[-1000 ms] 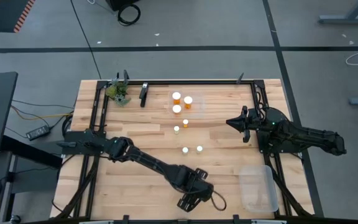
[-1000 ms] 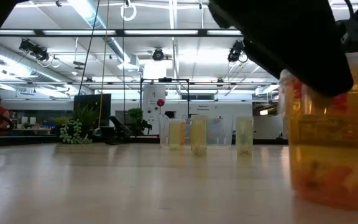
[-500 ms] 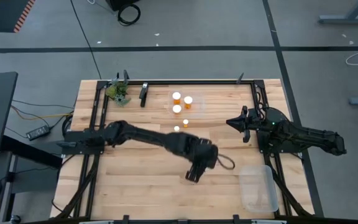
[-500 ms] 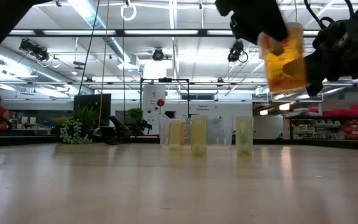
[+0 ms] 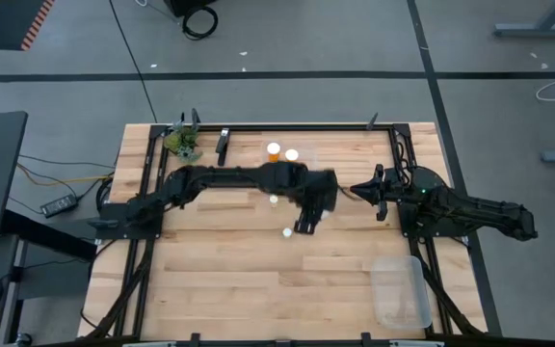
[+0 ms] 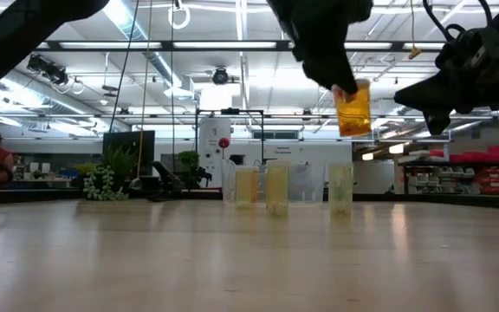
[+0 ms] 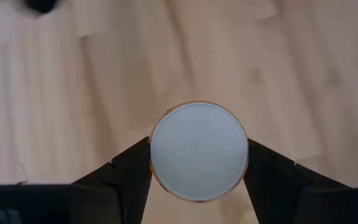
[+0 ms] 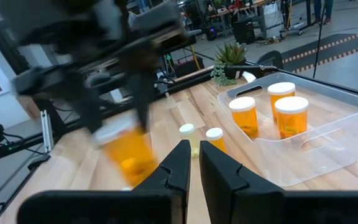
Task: Pick and place medicine bottles into bin by pill shape (circle, oval)
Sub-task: Put the orange capsule bottle into the top transparent bin
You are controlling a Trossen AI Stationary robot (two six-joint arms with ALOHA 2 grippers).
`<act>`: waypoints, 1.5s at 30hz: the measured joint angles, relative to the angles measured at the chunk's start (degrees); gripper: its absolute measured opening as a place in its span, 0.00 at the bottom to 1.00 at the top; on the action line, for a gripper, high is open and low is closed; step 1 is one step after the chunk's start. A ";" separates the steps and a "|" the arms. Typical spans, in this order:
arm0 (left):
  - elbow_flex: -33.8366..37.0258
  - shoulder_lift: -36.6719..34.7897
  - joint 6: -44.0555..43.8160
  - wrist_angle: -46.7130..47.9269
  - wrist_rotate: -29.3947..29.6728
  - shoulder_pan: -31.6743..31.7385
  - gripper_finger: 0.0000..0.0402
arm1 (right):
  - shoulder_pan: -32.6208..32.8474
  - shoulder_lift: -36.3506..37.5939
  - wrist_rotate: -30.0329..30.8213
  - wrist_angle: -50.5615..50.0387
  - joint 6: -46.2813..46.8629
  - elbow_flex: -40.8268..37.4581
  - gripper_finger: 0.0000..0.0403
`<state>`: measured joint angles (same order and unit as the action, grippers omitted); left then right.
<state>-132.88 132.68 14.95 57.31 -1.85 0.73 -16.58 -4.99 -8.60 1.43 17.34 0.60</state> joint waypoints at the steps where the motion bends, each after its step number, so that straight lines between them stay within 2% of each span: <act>1: 0.00 0.00 0.40 0.24 0.00 0.89 0.56 | 0.00 0.00 0.00 0.00 0.00 0.00 0.10; 26: 0.13 -0.42 2.43 2.13 -0.96 17.38 0.57 | 0.00 0.00 0.00 0.00 -0.01 0.00 0.10; 38: 0.24 2.65 2.20 -2.56 -1.55 18.99 0.57 | -0.02 0.00 0.00 0.00 -0.02 0.00 0.10; 45: 0.22 3.44 2.22 -2.25 -1.62 19.04 0.57 | 0.00 -0.58 0.00 -0.02 0.00 0.00 0.10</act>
<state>-132.66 136.12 17.17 55.05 -3.46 19.77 -16.58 -5.58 -8.60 1.41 17.34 0.60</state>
